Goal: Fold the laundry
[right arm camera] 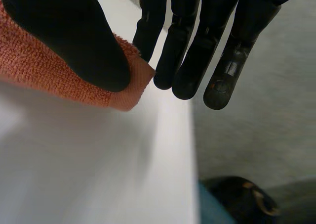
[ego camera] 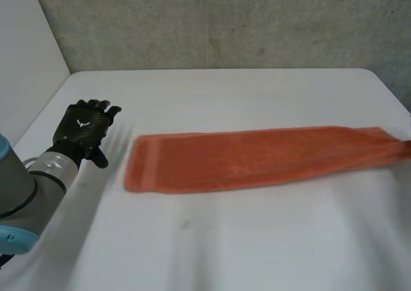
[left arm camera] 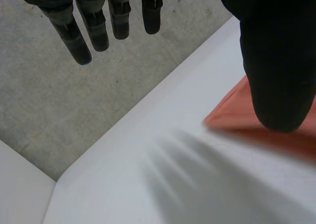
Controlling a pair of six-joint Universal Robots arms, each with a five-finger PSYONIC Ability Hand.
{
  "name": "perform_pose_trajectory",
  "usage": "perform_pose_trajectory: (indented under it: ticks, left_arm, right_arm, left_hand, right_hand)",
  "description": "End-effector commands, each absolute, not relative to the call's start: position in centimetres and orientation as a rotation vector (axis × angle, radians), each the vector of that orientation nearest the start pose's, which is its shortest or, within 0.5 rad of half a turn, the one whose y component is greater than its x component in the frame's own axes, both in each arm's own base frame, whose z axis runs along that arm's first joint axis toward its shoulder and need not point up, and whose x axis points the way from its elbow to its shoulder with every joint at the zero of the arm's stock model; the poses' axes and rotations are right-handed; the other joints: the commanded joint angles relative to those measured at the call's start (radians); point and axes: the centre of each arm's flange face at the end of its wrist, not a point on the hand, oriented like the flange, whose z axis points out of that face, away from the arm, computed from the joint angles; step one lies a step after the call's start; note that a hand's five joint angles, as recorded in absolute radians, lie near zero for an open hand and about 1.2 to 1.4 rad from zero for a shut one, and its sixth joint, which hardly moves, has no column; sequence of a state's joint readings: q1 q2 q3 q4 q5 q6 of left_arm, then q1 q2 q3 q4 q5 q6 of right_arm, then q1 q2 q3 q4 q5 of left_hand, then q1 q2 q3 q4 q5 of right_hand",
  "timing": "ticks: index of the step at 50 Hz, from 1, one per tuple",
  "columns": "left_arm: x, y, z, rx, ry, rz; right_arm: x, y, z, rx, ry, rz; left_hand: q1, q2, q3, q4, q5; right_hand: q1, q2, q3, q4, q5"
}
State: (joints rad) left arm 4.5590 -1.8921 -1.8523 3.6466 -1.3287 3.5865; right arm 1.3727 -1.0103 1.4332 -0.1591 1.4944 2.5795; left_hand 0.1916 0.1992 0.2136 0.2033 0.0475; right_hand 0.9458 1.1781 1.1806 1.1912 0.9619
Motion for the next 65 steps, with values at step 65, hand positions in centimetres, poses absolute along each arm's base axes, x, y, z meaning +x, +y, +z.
perform_pose_trajectory:
  ticks: [65]
  left_arm:
    - [-20.0, -30.1, 16.5, 0.921, 2.14, -2.086]
  right_arm:
    - [25.8, -29.1, 12.8, -0.946, 2.464, -1.642]
  left_hand:
    - [-0.017, -0.025, -0.039, -0.029, -0.048]
  right_hand:
    - [0.211, -0.022, -0.024, -0.035, 0.02]
